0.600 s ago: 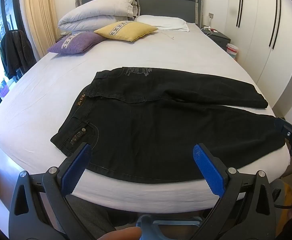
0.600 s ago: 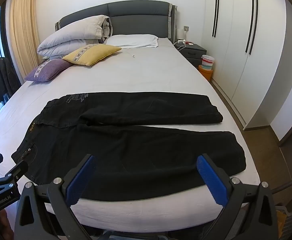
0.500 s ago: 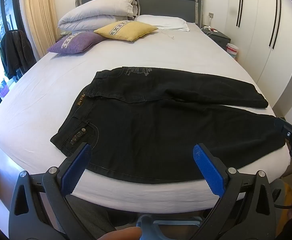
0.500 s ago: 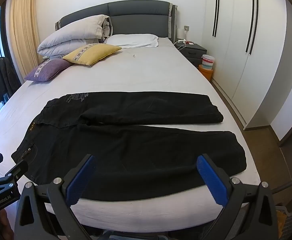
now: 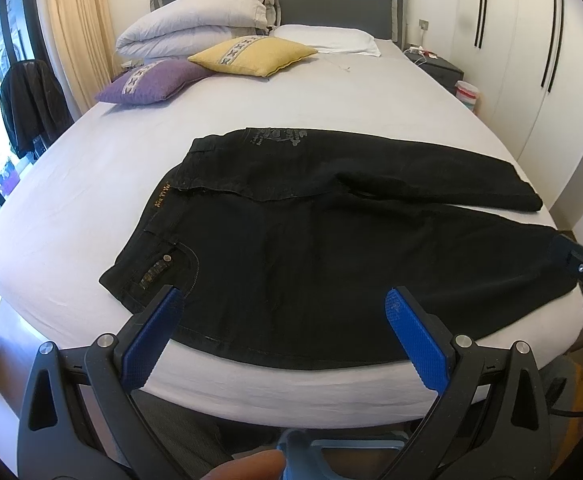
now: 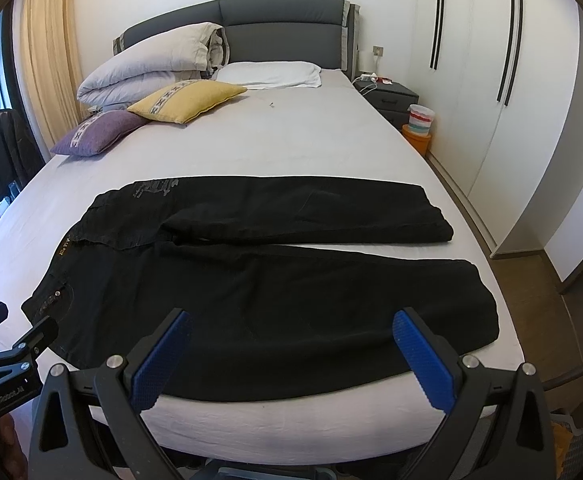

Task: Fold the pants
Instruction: 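Move both grippers toward the black jeans on the bed, then grasp the jeans waistband with the left gripper while the right gripper grasps beside it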

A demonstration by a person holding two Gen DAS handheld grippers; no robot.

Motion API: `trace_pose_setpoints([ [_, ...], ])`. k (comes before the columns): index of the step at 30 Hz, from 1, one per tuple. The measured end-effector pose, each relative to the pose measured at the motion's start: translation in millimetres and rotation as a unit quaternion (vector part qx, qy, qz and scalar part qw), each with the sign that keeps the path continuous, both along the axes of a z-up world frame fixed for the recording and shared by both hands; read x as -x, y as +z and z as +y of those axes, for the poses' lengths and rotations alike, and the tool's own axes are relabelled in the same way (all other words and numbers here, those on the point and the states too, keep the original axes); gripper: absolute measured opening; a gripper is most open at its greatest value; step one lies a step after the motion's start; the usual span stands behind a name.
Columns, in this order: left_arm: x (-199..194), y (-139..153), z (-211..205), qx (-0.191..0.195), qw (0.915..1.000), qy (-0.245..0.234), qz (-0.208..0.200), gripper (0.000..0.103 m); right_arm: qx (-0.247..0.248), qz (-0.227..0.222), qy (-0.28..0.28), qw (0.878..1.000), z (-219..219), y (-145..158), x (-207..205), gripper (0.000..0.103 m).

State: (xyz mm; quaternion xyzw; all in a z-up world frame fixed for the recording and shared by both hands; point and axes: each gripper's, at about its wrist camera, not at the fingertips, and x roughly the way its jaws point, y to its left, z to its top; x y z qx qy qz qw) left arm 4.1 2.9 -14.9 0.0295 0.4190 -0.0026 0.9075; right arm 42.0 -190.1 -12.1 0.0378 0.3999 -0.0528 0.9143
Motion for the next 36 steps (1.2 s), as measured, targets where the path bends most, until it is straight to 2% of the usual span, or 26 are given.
trace_pose_setpoints([
  [4,-18,-4,6,0.001,0.9996,-0.027,-0.003,0.103,-0.017,-0.006,0.047,0.999,-7,-1,-10,0.103],
  [8,-57,-4,22,0.012,0.9977,-0.067,-0.004,0.103,-0.035,-0.025,0.155,0.987,-22,3,-41,0.103],
  [11,-100,-4,35,0.005,0.9948,-0.100,-0.016,0.103,-0.027,-0.054,0.232,0.971,-36,10,-74,0.103],
  [12,-125,-7,42,0.007,0.9931,-0.116,-0.012,0.103,-0.019,-0.060,0.252,0.966,-41,12,-90,0.103],
  [14,-165,-14,53,0.007,0.9924,-0.123,0.007,0.103,-0.007,-0.057,0.270,0.961,-51,12,-121,0.103],
  [17,-229,-22,65,-0.032,0.9891,-0.143,0.015,0.103,-0.013,-0.040,0.282,0.959,-70,7,-167,0.103],
  [18,-257,-25,65,-0.050,0.9856,-0.159,0.030,0.103,-0.017,-0.036,0.289,0.956,-76,5,-180,0.103],
  [22,-340,-40,64,-0.063,0.9691,-0.227,0.072,0.103,-0.008,-0.016,0.340,0.940,-88,-11,-228,0.103],
  [26,-403,-65,58,-0.086,0.9424,-0.300,0.119,0.103,-0.001,0.022,0.386,0.922,-93,-35,-270,0.096],
  [29,-434,-83,56,-0.092,0.9278,-0.329,0.149,0.103,-0.011,0.038,0.405,0.913,-96,-49,-290,0.096],
  [34,-478,-111,65,-0.071,0.9025,-0.370,0.209,0.103,-0.012,0.063,0.442,0.895,-95,-76,-315,0.086],
  [36,-494,-124,72,-0.055,0.8964,-0.371,0.236,0.103,-0.006,0.077,0.449,0.890,-96,-89,-328,0.086],
])
